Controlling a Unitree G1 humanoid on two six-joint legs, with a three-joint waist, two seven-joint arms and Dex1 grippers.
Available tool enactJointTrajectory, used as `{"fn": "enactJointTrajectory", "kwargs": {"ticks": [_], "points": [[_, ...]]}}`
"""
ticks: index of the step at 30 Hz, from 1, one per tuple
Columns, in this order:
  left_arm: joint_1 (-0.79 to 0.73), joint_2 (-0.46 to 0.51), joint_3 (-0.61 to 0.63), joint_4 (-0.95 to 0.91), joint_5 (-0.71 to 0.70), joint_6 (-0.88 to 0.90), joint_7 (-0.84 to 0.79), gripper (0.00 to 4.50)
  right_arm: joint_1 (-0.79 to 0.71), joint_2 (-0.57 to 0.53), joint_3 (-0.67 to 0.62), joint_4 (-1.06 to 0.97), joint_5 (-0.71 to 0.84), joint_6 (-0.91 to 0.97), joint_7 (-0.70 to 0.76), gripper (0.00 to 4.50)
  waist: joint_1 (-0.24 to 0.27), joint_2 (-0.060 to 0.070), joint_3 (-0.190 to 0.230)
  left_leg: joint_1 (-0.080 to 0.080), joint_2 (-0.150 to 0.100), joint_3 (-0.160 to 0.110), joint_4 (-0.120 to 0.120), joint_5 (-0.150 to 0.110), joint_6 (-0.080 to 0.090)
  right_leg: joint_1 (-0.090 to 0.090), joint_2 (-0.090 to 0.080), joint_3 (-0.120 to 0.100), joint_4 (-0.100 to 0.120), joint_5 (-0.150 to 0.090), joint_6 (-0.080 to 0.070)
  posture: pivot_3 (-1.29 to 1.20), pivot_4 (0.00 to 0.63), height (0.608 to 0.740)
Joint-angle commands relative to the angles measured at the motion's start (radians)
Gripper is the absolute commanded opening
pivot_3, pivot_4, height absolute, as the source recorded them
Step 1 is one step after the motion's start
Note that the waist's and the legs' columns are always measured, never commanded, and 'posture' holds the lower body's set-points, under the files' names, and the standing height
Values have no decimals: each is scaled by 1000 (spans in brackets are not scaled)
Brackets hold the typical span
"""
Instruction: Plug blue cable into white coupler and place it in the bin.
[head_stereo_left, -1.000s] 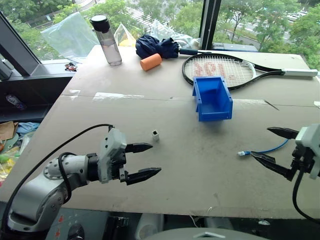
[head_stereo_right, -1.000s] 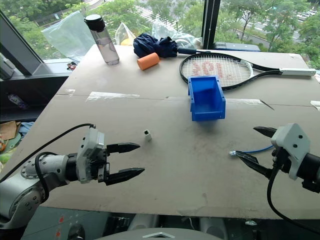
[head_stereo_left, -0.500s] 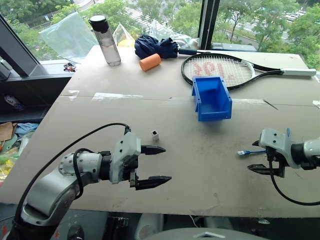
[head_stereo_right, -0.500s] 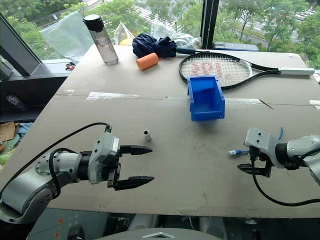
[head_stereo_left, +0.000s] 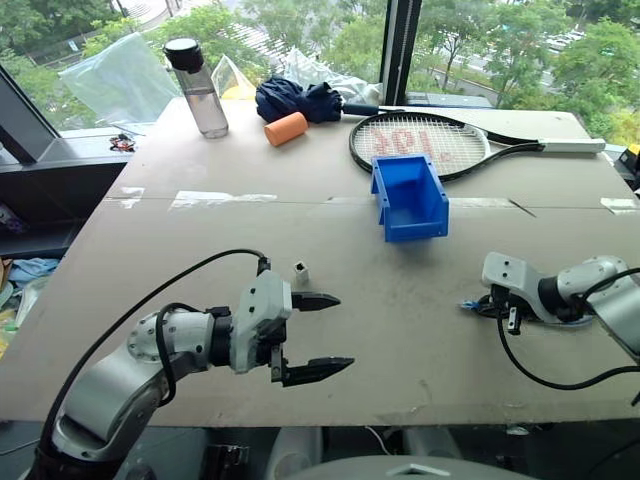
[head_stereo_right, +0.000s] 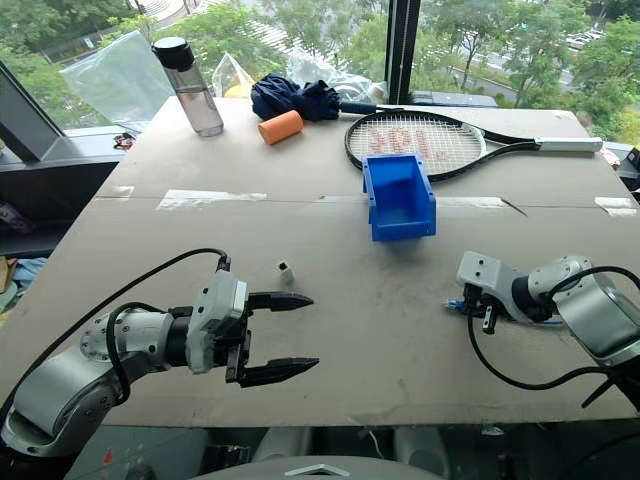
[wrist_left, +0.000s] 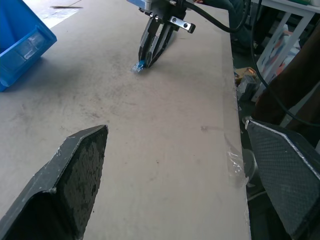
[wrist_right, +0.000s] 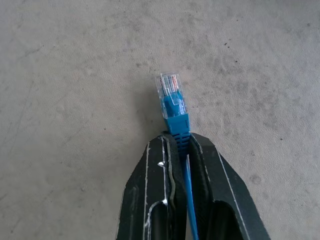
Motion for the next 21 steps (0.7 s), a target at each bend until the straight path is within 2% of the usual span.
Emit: {"fn": "enactJointTrajectory", "kwargs": {"ticks": [1, 4, 7, 11, 14, 17, 20, 21], "points": [[-20, -15, -18, -2, 16, -19, 14, 4500, -75, 67, 0, -90, 11, 74, -33, 27, -7, 3, 2, 0, 0, 0, 0, 0, 0, 0, 0, 0, 0, 0, 0, 0, 150, 740], [-54, -37, -28, -17, 19, -1, 58, 4500, -146, 127, 44, -122, 6, 129, -38, 27, -5, 13, 8, -1, 0, 0, -1, 0, 0, -1, 1, 0, 1, 0, 0, 0, 150, 740], [-94, -48, -70, -37, 53, 38, 118, 4500, -256, 239, 121, -87, -22, 173, -74, 27, 6, 14, 9, -2, -1, -1, -3, 0, 0, -2, 1, -2, 0, 3, -4, 0, 150, 740], [-197, -53, -159, 13, 148, 110, 195, 4500, -318, 265, 237, -6, -89, 94, -37, 27, 18, 13, 9, -6, -2, -3, -4, 0, 0, -4, 0, -3, 0, 3, -4, 0, 150, 740], [-302, -90, -217, 92, 146, 154, 179, 4500, -275, 286, 202, -2, -46, 57, -26, 1164, 27, 13, 9, -7, -4, -4, -3, 0, 0, -4, -1, -4, -1, 3, -4, 0, 150, 740], [-360, -117, -241, 171, 167, 134, 152, 4500, -191, 272, 148, -42, -49, 7, -63, 2587, 29, 12, 9, -8, -5, -3, -3, 0, 0, -4, -1, -4, -1, 3, -4, 0, 150, 740], [-433, -143, -297, 285, 221, 102, 116, 4500, 11, 252, -48, -217, 28, -7, -116, 4081, 34, 12, 8, -8, -4, -5, -3, 0, 0, -5, -1, -6, 0, 3, -2, 0, 150, 740], [-452, -154, -312, 325, 240, 84, 106, 4500, 73, 259, -113, -270, 57, 16, -133, 4081, 34, 12, 8, -9, -5, -6, -4, 0, 0, -5, -1, -7, 0, 3, -1, 0, 150, 740]]}}
